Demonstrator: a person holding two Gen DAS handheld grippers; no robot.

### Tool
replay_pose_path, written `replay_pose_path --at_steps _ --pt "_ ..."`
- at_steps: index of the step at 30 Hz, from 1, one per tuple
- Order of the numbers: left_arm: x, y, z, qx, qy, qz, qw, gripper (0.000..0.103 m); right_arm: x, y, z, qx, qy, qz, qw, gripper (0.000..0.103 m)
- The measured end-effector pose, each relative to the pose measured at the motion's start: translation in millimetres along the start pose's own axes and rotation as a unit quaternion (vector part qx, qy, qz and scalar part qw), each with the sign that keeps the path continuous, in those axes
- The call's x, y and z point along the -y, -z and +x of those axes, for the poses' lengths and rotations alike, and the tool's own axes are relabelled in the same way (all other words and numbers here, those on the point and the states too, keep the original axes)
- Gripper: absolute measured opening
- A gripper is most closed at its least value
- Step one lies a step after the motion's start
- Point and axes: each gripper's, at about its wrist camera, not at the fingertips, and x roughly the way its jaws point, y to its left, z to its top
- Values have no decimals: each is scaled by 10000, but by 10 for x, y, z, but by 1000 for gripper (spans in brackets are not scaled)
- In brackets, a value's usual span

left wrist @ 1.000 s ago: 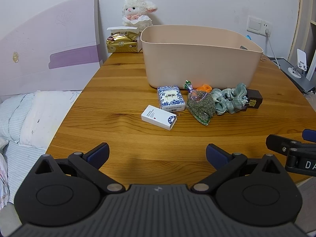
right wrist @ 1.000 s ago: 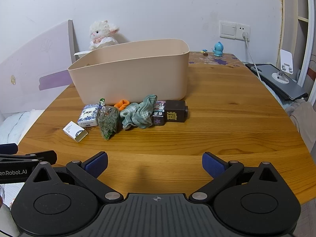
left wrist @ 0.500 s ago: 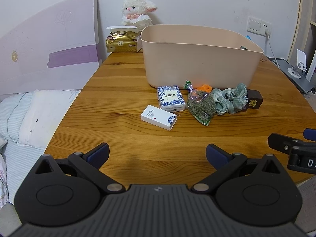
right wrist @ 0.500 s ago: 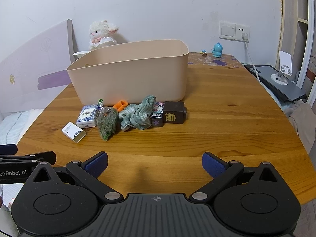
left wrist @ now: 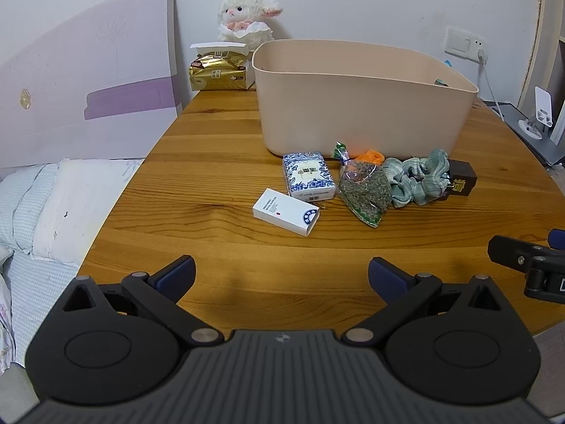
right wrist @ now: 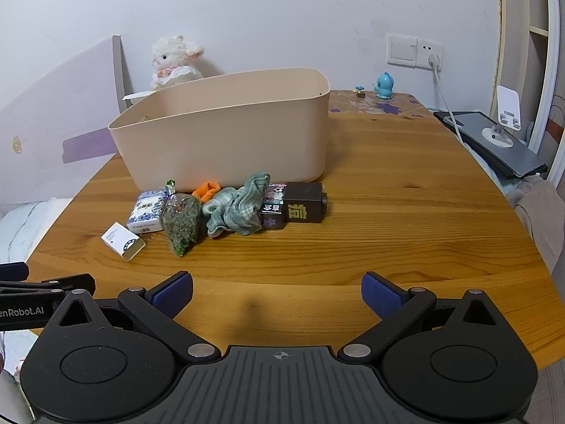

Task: Organize objects
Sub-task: 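Move both grippers toward the items in front of the beige basket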

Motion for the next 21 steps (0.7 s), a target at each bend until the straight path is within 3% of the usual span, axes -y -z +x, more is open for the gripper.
replay_pose_path --at_steps 21 --pt "-57 -219 484 -232 28 98 9997 103 95 -227 347 -125 85 70 9999 103"
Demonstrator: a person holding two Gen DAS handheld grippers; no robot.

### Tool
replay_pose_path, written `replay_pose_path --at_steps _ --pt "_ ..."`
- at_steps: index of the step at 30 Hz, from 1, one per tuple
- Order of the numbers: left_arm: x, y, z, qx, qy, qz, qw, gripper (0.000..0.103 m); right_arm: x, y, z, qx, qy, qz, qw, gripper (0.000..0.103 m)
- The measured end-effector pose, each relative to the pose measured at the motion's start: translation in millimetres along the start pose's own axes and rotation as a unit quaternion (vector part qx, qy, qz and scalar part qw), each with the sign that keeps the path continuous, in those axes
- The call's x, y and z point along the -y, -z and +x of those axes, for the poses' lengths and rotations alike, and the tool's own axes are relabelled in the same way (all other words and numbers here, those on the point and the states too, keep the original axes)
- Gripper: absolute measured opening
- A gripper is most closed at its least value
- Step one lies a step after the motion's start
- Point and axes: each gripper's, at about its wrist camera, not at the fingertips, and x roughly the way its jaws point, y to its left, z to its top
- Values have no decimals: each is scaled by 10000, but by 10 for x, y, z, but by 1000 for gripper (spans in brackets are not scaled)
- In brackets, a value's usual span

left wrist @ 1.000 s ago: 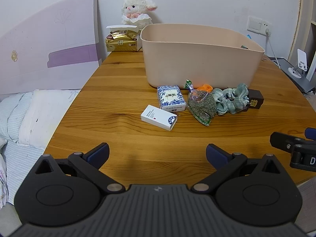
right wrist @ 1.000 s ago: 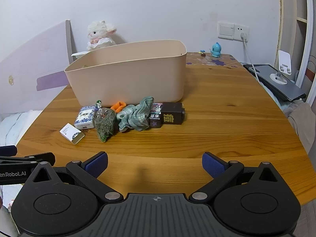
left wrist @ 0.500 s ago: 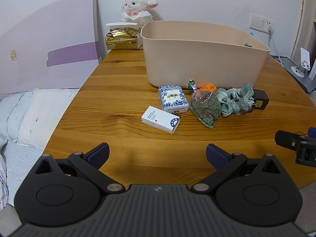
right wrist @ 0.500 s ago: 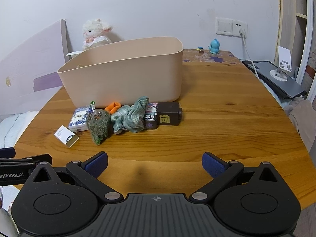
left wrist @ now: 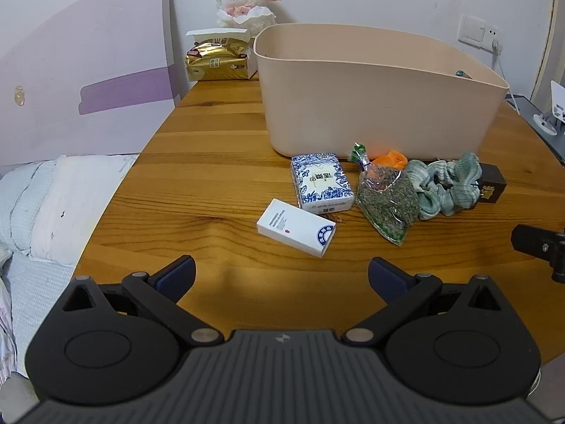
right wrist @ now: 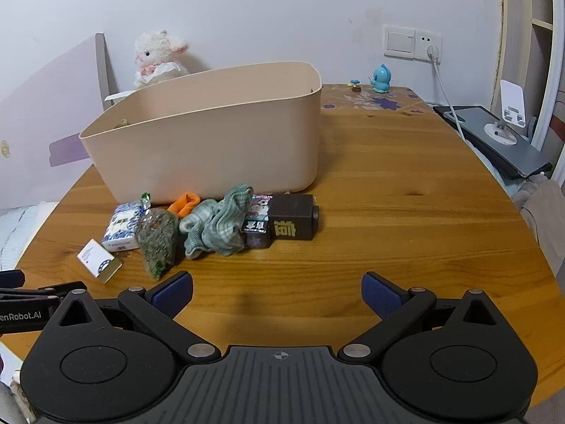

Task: Organize objects
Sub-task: 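Move both grippers toward the items in front of the beige basket, then grasp the white medicine box with the left gripper while the right grasps the black box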

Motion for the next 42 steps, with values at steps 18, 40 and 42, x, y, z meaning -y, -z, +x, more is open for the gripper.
replay_pose_path --at_steps 18,40,42 --pt "-62 -125 435 -404 161 85 9990 103 46 -170 431 -241 342 -205 9989 103" --pt "-70 -249 698 -461 350 32 9983 99 263 -425 883 8 381 229 9990 93" --pt "-60 -266 679 -421 382 48 9984 88 300 -443 885 39 356 285 9990 88"
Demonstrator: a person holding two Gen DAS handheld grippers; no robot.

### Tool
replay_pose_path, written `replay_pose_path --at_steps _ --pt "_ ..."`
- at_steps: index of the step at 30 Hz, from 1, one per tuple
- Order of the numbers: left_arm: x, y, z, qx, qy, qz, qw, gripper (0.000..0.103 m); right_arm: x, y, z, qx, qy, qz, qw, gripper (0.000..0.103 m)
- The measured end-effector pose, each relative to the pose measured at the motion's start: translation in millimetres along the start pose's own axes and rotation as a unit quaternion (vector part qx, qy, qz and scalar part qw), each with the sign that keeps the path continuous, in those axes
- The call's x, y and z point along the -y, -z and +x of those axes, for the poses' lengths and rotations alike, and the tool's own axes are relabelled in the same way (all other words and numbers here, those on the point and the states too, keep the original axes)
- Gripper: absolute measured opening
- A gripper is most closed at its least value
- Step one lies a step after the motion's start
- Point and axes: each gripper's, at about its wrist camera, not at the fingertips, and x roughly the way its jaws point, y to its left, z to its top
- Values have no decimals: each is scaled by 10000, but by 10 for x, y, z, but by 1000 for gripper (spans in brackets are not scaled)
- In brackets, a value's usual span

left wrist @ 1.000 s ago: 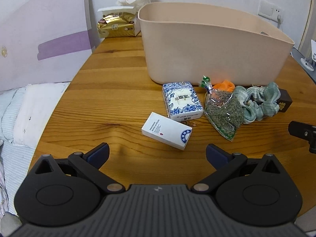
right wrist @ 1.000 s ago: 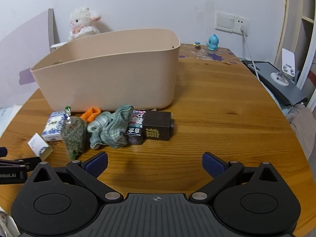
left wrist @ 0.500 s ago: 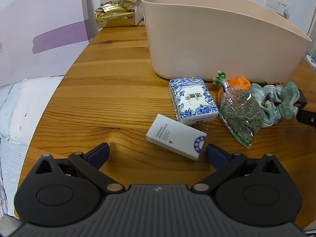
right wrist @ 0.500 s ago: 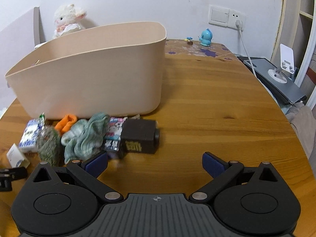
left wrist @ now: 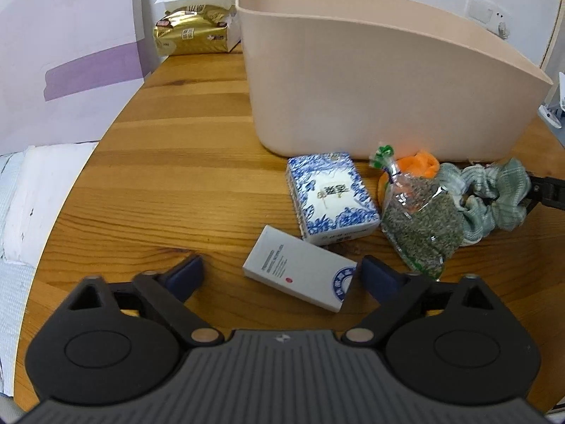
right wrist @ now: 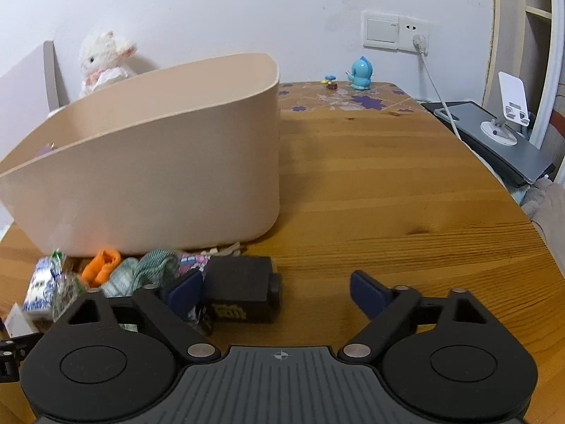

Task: Organize objects
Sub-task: 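Grasp the white medicine box with the left gripper while the right grasps the black box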

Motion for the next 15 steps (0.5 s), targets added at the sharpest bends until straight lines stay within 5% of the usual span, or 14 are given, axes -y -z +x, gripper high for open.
replay_pose_path --at_steps 3,8,15 --pt "11 -8 -24 12 37 30 10000 79 26 -4 -7 15 -99 74 9999 79" --pt "-6 2 -51 67 54 26 10000 67 42 22 31 -156 -115 68 9998 49" --pt "-49 34 -103 114 217 -195 9995 67 108 39 34 -71 -278 106 9995 43"
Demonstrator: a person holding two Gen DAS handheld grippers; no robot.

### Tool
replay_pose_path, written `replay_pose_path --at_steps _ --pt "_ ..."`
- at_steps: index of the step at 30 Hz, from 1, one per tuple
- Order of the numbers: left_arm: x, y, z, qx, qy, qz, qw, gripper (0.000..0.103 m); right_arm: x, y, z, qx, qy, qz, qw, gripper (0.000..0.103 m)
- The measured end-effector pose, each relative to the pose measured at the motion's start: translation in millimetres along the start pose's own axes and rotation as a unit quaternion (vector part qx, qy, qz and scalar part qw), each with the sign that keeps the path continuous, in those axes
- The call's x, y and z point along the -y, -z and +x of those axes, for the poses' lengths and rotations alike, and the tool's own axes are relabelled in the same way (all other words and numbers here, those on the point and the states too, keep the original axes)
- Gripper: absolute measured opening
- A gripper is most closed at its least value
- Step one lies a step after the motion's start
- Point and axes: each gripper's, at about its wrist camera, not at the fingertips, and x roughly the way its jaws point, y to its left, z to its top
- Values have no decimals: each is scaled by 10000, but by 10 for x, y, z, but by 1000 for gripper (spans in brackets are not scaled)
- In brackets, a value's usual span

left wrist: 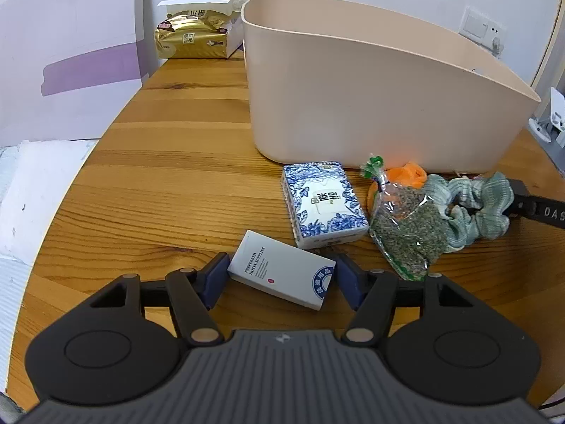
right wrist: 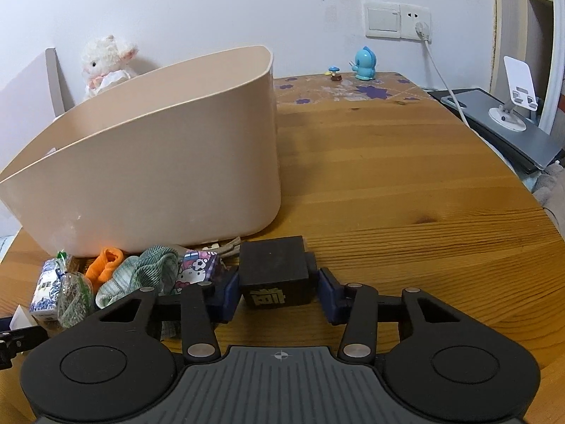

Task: Organize objects
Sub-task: 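Grasp the white medicine box with the left gripper while the right grasps the black box, then lift both boxes into the beige basket and open both grippers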

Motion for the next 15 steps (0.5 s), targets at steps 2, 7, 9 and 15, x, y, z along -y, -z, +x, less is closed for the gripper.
replay_pose_path --at_steps 2,7,9,15 --pt "0 -1 -27 33 21 -21 10000 66 -17 21 -24 -8 -19 -63 10000 43" --pt "46 17 -223 246 67 80 9996 66 -39 61 -225 116 -77 -149 9998 43" --pt "73 38 -317 332 65 94 9994 66 -48 64 -362 221 -142 -156 9995 43" --pt "31 -22 -664 785 -29 55 9969 66 -41 20 -817 656 -347 -141 9971 43"
